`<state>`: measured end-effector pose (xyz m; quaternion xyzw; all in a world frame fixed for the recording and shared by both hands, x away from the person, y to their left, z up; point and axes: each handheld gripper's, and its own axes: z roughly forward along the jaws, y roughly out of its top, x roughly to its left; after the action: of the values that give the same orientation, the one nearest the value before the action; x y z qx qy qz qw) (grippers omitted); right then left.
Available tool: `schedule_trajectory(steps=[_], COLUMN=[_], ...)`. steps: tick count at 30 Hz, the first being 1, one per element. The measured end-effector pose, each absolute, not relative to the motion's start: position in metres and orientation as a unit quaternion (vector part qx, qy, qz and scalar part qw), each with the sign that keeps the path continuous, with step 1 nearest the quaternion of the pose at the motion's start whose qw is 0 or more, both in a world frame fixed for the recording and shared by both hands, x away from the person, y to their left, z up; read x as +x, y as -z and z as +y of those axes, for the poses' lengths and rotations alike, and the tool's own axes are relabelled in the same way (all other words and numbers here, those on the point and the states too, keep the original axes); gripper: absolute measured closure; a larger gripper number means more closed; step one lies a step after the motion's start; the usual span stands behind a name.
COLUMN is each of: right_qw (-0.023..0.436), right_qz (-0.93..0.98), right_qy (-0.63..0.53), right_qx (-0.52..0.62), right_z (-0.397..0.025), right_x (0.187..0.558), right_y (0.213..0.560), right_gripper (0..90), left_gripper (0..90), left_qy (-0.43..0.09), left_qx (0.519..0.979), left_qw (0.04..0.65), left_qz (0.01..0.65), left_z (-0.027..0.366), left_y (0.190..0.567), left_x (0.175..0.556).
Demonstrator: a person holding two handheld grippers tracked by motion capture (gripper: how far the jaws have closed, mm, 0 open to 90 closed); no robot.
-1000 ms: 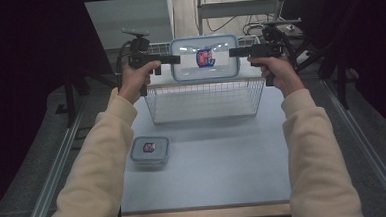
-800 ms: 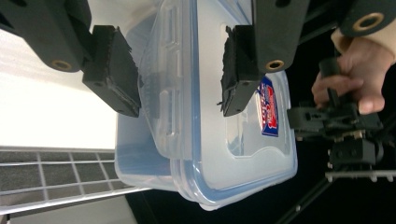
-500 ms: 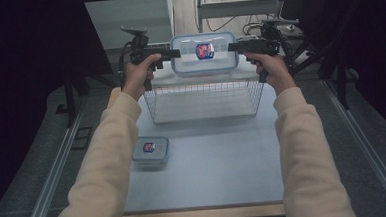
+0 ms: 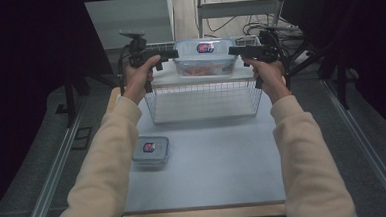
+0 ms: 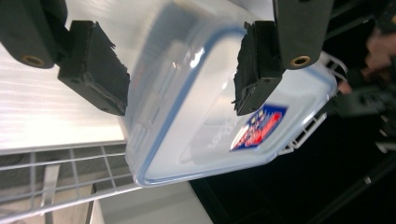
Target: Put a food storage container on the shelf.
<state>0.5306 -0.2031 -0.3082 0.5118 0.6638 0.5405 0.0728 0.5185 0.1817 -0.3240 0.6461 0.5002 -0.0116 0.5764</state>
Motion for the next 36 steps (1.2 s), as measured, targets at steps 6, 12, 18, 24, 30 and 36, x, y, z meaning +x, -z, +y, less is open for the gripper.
schedule_trajectory(steps=[6, 12, 18, 24, 30, 36], right_qw=[0.103, 0.126, 0.117, 0.121, 0.134, 0.139], right_qz=[0.685, 0.725, 0.757, 0.761, 0.770, 0.761], right_qy=[-0.529, -0.502, -0.489, -0.483, -0.470, -0.471], right_qx=[0.491, 0.454, 0.417, 0.416, 0.409, 0.424], right_z=[-0.218, -0.219, -0.202, -0.181, -0.168, -0.168], right_x=[0.507, 0.481, 0.470, 0.477, 0.485, 0.492], right_y=[0.305, 0.307, 0.314, 0.324, 0.328, 0.330], right_gripper=[39.4, 65.2, 86.5, 89.1, 89.1, 89.3], left_gripper=[31.0, 29.4, 29.1, 28.4, 28.0, 28.2], left_qy=[-0.028, -0.053, -0.056, -0.044, -0.045, -0.044], left_qx=[0.678, 0.711, 0.727, 0.742, 0.748, 0.751], left_qw=[0.563, 0.547, 0.542, 0.532, 0.529, 0.529], left_qz=[0.471, 0.439, 0.417, 0.406, 0.397, 0.393], left_z=[0.185, 0.178, 0.169, 0.166, 0.166, 0.166], left_y=[0.319, 0.318, 0.325, 0.337, 0.348, 0.355], left_x=[0.492, 0.461, 0.438, 0.429, 0.419, 0.413])
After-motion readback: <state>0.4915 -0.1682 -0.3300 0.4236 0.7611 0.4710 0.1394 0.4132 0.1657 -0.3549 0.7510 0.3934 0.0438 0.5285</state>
